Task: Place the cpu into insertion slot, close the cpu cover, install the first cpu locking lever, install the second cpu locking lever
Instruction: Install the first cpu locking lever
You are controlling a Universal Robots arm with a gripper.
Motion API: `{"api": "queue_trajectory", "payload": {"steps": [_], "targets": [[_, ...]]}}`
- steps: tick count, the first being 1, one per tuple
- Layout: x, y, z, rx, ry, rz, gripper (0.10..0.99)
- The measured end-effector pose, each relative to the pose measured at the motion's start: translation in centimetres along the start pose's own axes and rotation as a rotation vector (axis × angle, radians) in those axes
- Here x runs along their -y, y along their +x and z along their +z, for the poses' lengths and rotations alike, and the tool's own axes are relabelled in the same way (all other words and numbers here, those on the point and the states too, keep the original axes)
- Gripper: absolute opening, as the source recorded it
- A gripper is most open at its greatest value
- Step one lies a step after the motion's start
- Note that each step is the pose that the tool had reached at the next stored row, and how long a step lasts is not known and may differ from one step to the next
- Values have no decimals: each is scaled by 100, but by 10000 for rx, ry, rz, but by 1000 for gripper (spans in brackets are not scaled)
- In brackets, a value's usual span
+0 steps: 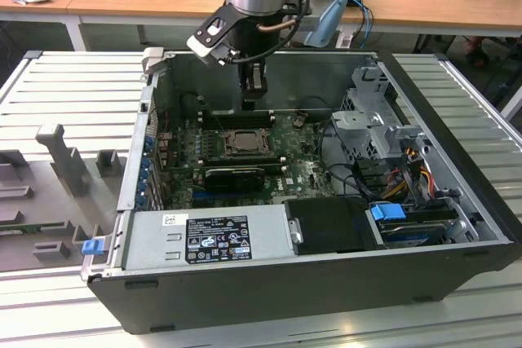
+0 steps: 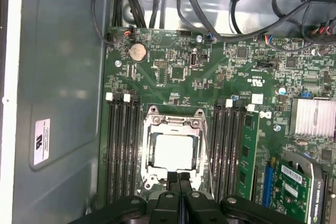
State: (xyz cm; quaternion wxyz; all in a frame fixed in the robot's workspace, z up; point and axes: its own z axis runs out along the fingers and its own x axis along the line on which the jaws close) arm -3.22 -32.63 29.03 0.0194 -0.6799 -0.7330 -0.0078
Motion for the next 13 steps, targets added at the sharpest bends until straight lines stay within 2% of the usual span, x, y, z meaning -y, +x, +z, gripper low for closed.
{"api": "queue_trajectory", "payload": {"steps": [8,13], "targets": [[1,-1,2,25,62,-1592,106],[1,-1,2,32,82,-2094,106]]}}
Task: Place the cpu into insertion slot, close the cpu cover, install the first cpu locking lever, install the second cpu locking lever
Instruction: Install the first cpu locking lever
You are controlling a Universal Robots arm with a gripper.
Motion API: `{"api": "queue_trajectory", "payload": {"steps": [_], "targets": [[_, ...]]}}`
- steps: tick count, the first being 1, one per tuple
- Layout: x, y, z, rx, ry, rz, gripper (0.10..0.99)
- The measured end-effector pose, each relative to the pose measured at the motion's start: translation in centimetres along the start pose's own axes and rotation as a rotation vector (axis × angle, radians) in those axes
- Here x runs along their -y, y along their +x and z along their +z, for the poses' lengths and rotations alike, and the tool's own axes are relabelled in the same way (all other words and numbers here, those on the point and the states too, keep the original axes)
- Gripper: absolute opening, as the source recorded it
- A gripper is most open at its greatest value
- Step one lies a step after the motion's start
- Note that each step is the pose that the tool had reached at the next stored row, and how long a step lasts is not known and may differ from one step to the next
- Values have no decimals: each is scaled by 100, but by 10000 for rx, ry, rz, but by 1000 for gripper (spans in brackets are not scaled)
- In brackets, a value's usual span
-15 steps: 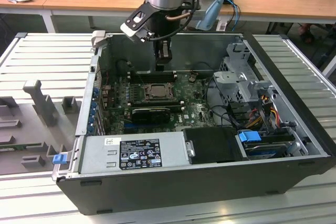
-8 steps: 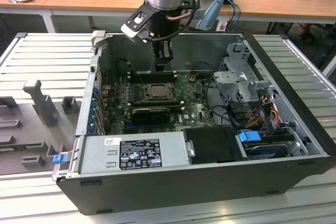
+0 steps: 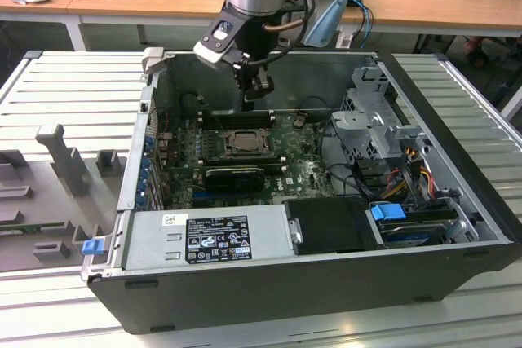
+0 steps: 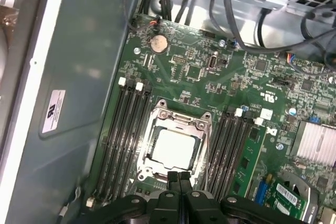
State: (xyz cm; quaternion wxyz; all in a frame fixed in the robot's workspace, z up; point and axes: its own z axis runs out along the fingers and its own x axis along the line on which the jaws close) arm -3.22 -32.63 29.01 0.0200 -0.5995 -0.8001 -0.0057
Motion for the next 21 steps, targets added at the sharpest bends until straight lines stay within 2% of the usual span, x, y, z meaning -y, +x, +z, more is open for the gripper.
{"api": "queue_trajectory", "payload": {"steps": [21], "targets": [[0,0,0,23,62,-1601,106]]}}
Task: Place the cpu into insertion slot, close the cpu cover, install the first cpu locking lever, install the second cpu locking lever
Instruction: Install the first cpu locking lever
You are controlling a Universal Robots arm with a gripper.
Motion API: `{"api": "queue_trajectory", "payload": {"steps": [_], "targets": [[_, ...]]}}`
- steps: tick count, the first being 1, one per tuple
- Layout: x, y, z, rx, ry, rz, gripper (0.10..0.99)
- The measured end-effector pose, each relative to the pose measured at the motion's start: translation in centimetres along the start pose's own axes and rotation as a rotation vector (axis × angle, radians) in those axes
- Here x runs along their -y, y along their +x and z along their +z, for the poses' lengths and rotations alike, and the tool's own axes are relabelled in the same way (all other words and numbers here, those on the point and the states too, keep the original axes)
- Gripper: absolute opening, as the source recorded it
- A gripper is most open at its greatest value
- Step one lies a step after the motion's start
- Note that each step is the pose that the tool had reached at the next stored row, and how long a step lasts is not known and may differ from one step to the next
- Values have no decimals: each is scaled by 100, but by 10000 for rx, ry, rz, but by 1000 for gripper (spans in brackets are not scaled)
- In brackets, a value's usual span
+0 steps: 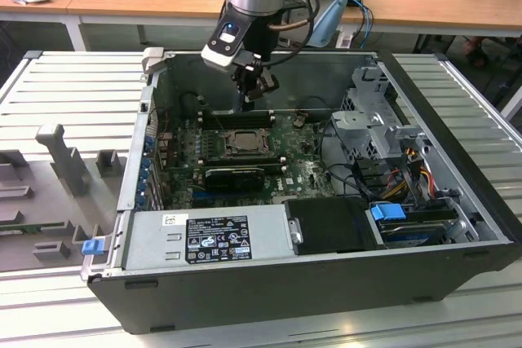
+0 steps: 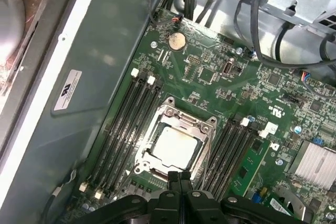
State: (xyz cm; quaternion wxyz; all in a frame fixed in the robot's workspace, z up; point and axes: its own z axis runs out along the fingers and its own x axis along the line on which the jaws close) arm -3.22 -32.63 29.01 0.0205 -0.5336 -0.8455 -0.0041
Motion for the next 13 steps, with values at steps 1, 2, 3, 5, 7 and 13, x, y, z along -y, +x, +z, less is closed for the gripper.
{"api": "queue_trajectory", "payload": {"steps": [1,2,3,5,7,13], "targets": [[0,0,0,1,2,-64,106],[0,0,0,3,6,-161,106],[0,0,0,3,9,-218,106],[0,0,0,6,13,-344,106],[0,0,0,8,19,-478,106],[0,0,0,16,41,-1067,106]]}}
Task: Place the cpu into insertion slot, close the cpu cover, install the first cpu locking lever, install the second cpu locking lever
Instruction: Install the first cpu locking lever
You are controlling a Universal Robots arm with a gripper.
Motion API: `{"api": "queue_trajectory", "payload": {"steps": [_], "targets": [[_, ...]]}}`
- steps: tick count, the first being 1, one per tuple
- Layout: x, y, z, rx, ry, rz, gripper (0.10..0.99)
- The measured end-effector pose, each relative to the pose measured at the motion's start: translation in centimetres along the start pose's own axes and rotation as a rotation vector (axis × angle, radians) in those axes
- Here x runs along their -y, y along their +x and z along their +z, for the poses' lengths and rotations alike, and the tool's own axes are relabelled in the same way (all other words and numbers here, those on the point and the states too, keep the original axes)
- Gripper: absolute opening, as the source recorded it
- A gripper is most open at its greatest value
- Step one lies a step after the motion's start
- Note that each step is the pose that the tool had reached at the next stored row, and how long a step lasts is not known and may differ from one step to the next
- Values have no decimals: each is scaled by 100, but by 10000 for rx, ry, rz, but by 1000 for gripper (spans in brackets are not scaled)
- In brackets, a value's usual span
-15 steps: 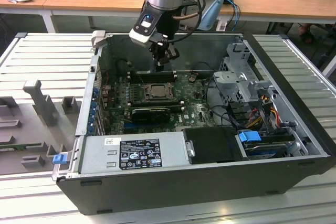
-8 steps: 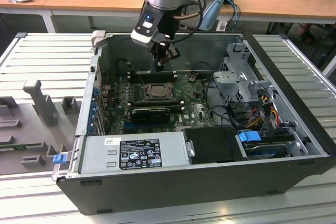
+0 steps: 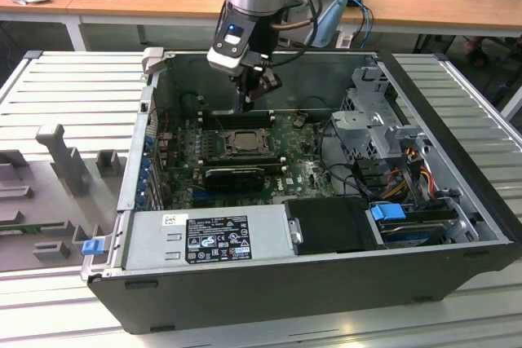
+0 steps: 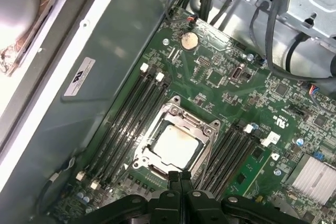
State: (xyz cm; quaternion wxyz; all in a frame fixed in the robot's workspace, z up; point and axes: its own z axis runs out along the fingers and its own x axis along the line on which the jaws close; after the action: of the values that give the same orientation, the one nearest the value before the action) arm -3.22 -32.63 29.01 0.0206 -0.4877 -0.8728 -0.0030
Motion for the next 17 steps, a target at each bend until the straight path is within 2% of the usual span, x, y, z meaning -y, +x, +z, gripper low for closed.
{"api": "queue_trajectory", "payload": {"steps": [17], "targets": [[0,0,0,19,51,-1301,106]]}}
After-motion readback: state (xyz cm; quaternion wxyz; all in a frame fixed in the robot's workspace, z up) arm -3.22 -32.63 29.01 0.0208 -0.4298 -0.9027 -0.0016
